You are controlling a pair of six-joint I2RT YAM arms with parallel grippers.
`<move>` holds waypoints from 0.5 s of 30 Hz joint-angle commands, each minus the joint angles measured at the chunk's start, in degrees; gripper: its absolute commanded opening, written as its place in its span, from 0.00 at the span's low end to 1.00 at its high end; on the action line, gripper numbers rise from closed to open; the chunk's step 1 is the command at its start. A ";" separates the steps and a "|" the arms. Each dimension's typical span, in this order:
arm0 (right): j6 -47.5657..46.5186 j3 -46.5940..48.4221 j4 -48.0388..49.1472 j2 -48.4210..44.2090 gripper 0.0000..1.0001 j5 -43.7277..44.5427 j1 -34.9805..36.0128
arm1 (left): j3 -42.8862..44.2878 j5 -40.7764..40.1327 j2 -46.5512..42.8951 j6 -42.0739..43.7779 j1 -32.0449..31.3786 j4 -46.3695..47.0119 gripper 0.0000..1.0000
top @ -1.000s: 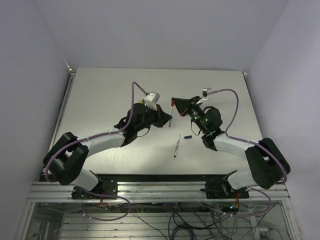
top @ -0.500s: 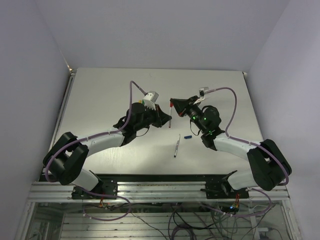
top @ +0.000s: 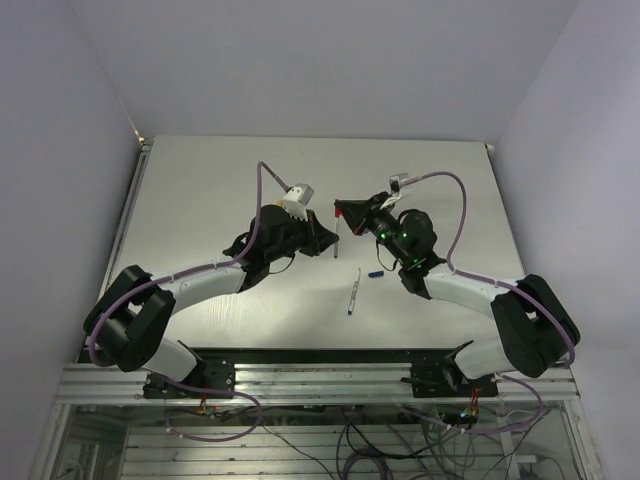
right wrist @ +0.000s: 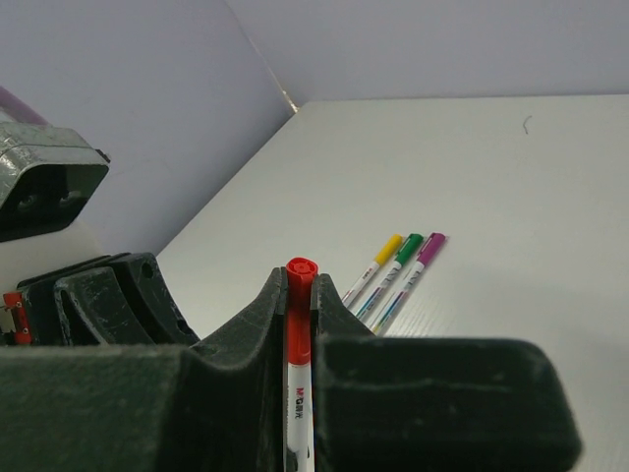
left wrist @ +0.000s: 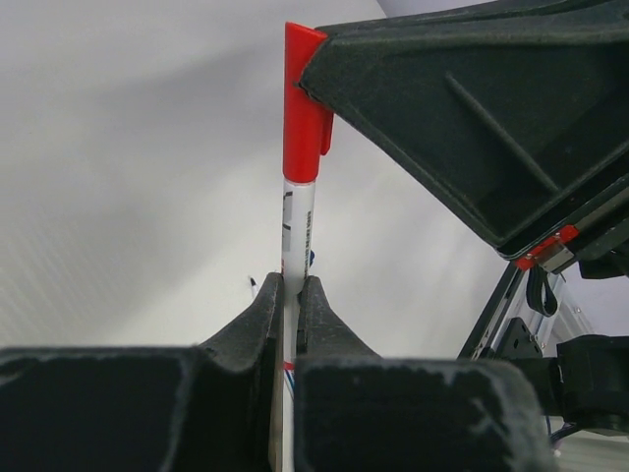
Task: Insert the pens into the pen caps
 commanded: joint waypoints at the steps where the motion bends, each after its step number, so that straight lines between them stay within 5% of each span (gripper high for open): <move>1: -0.35 -1.84 -12.00 2.57 0.00 -7.52 2.43 | 2.79 -5.73 -4.38 0.32 2.95 14.06 0.07; 10: -1.57 2.67 -13.02 3.10 0.00 -0.69 2.45 | 2.39 -4.93 -2.02 -0.01 3.02 11.40 0.07; 15: -4.31 8.69 -11.43 3.03 0.40 3.28 2.41 | 0.96 -5.50 0.65 0.13 2.99 10.60 0.07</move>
